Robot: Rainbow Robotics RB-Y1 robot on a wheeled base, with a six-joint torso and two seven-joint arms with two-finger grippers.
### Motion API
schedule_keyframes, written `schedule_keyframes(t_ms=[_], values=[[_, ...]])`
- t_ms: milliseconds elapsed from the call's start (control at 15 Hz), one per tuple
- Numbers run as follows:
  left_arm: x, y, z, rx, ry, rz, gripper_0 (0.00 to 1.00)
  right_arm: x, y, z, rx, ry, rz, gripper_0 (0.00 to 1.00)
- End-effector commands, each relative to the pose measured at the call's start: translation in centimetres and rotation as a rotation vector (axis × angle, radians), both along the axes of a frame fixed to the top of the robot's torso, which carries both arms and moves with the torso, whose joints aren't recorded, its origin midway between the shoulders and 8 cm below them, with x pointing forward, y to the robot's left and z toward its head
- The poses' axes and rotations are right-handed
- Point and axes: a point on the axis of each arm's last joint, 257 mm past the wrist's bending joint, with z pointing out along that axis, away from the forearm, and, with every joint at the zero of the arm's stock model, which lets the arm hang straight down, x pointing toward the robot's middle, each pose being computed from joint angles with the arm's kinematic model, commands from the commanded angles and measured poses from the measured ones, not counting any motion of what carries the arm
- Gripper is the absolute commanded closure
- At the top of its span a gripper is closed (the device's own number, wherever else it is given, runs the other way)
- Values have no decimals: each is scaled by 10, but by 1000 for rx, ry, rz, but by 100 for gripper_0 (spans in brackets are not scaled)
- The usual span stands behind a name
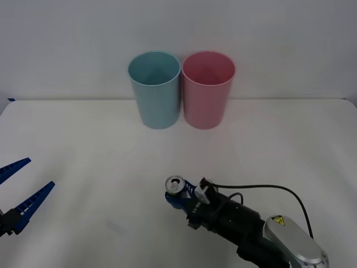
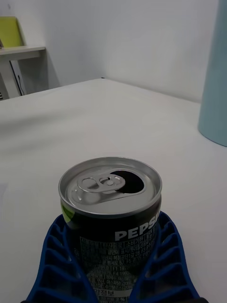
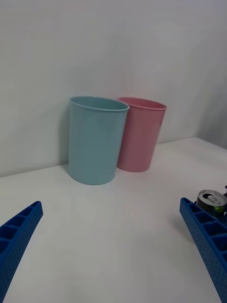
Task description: Grasp the object on the table and drop it into the matching bin: aluminum can to the light blue bin, PET bottle to the pink bin.
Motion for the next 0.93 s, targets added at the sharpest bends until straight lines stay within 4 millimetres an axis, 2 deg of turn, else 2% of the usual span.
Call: schedule_keyframes(t_ms=[67,267,600,933], values=[[0,0,0,0,0,0,0,-1,-11,14,21,-7,0,100],[0,0,0,0,0,0,0,-10,-25,31,49,-7,-3,100],[0,0,0,0,0,0,0,-24,-59,72,116,22,-37,100],[0,0,0,0,0,0,0,-22,-82,121,194,17,-64,100]])
